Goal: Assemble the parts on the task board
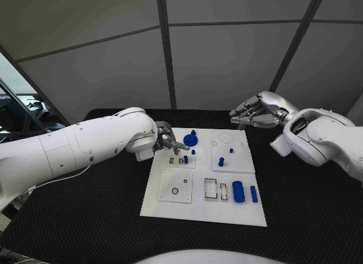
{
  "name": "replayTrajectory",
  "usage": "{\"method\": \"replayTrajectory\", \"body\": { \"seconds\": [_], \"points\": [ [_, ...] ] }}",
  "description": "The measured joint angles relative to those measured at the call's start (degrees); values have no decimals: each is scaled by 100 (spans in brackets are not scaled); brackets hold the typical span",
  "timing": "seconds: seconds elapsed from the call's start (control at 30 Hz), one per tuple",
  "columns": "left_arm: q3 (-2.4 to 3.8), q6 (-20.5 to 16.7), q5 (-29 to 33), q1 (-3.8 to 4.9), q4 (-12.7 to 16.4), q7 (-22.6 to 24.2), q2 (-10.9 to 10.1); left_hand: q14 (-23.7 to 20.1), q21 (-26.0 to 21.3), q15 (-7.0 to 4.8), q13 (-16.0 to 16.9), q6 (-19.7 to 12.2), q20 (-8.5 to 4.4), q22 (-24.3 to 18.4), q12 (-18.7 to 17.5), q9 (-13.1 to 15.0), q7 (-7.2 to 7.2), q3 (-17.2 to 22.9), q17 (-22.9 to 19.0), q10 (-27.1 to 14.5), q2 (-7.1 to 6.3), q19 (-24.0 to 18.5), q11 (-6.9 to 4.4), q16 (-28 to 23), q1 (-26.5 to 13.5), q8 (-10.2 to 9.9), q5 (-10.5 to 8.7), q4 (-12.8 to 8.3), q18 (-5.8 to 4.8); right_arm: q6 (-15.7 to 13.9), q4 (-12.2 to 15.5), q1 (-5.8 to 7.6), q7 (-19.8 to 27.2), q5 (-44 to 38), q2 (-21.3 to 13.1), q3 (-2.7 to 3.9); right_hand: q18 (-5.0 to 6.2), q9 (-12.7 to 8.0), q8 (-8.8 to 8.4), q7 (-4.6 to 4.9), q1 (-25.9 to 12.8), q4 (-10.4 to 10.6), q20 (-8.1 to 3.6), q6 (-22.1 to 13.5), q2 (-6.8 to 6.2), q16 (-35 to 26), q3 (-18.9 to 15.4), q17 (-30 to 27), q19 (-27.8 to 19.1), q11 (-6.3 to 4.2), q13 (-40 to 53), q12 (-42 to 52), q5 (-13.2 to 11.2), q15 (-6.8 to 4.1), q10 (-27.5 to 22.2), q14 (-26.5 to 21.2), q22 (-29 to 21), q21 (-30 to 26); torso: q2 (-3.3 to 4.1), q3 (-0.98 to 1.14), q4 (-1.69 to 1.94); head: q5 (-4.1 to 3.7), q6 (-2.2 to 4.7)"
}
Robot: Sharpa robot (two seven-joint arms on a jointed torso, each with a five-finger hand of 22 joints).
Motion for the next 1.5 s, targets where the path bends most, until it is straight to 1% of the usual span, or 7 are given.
{"method": "replayTrajectory", "body": {
  "seconds": [0.23, 0.6, 0.73, 0.83, 1.03, 1.33, 1.5],
  "points": [
    [-20, 96, -184, 12, -182, -118, 235, 0, 0, 0, 44, 0, 0, 0, 29, 49, 0, -15, 0, 0, 22, 0, 0, 0, -22, 48, 0, 16, 0, -168, -19, 5, 92, 40, 45, 0, 0, 0, 0, 0, 15, -18, 1, 0, -46, -21, -18, -20, 41, 0, -43, 1, 57, 0, 0, 0, -40, -35, 19, -7, 0, 0, -27],
    [-30, 373, -369, 18, -344, -232, 473, 0, 45, 0, 104, -20, 0, -1, 77, 132, -21, -31, -1, -20, 23, 0, -20, 0, -21, 108, 0, 0, 1, -307, -48, 7, 127, 45, 108, -1, 0, -1, -27, 0, -7, -34, 1, 0, -67, -85, -34, -57, 41, 23, -102, 1, 129, 0, -24, -1, -100, -131, 40, -17, 2, -73, -93],
    [-32, 487, -414, 18, -464, -247, 569, 0, 45, 0, 108, -62, 0, -1, 77, 168, -20, -31, -1, -20, 86, -1, -20, 0, 42, 153, 0, 0, 1, -325, -52, 8, 127, 46, 122, -1, 0, -1, -27, 22, -7, -34, 1, -22, -67, -87, -34, -80, 41, 72, -131, 1, 167, 23, -76, -23, -136, -198, 42, -20, 3, -98, -118],
    [-33, 590, -439, 18, -574, -258, 639, 0, 45, 0, 108, -82, 0, -1, 77, 198, -41, -19, -1, -20, 128, -1, -20, 0, 85, 163, 0, -12, 1, -334, -56, 8, 124, 46, 133, -1, -1, -1, -27, 22, -7, -43, 1, -22, -67, -87, -43, -93, 41, 64, -155, 1, 195, 42, -108, -42, -162, -234, 46, -20, 9, -112, -137],
    [-33, 774, -470, 18, -716, -277, 709, 0, 45, 0, 117, -102, 0, -1, 77, 236, -21, -7, -1, -65, 159, -1, -16, 0, 115, 199, 0, -24, 1, -337, -71, 8, 117, 46, 167, -1, -1, -1, -27, 22, -7, -49, 1, -22, -67, -87, -50, -109, 41, 72, -174, 1, 233, 62, -116, -63, -183, -264, 50, -25, 9, -107, -177],
    [-33, 970, -491, 20, -796, -286, 767, 0, 45, 0, 135, -123, 0, -2, 100, 274, -41, 20, -2, -65, 193, -1, -17, 0, 149, 237, 0, -51, 1, -333, -85, 8, 103, 47, 211, -1, -1, -1, -26, 42, -7, -49, 22, -42, -67, -87, -49, -117, 62, 72, -191, 1, 269, 62, -116, -63, -201, -290, 59, -27, 9, -126, -232],
    [-33, 1037, -499, 24, -838, -286, 807, 0, 45, 0, 149, -143, 0, -2, 100, 324, -21, 57, -2, -65, 254, -1, -16, 0, 214, 277, 0, -88, 1, -332, -92, 8, 91, 47, 227, -1, -1, -1, -26, 42, -7, -40, 22, -42, -67, -87, -59, -124, 62, 77, -197, 1, 299, 62, -120, -62, -207, -290, 64, -31, 13, -126, -270]
  ]
}}
